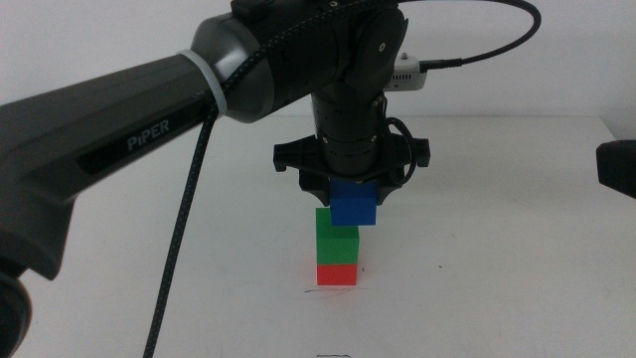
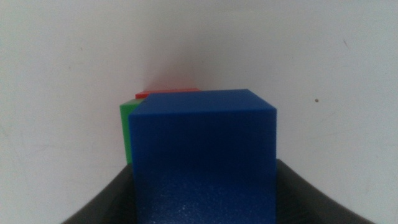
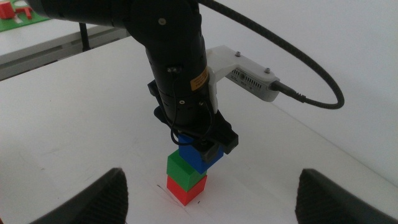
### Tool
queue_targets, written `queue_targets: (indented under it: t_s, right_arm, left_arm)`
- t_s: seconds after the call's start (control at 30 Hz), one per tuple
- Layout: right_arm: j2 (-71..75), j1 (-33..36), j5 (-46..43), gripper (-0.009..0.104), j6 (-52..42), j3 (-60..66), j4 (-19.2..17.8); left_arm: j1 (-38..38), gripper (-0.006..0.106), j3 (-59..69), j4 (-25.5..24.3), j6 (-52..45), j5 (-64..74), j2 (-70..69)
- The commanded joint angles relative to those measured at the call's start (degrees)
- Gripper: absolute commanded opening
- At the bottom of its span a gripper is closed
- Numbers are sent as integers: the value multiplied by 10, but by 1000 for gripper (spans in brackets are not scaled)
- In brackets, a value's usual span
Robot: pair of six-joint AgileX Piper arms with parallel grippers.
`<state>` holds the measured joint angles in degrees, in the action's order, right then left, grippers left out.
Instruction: Stack red cubes first, then green, then blue cubes in a specific spot.
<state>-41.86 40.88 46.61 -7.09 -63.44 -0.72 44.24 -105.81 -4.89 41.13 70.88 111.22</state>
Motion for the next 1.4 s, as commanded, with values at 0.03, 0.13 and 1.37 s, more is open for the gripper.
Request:
queue_targets:
  t_s: [0.03, 0.13, 1.37]
  right_arm:
    - [0, -3, -41, 78, -7, -14, -4]
    - [0, -3, -41, 78, -7, -14, -4]
    - [0, -3, -41, 78, -7, -14, -5]
  left_arm:
    - [4, 2, -20, -3, 18, 44, -32]
    - [4, 2, -18, -3, 23, 44, -32]
    - [4, 2, 28, -31, 45, 44, -34]
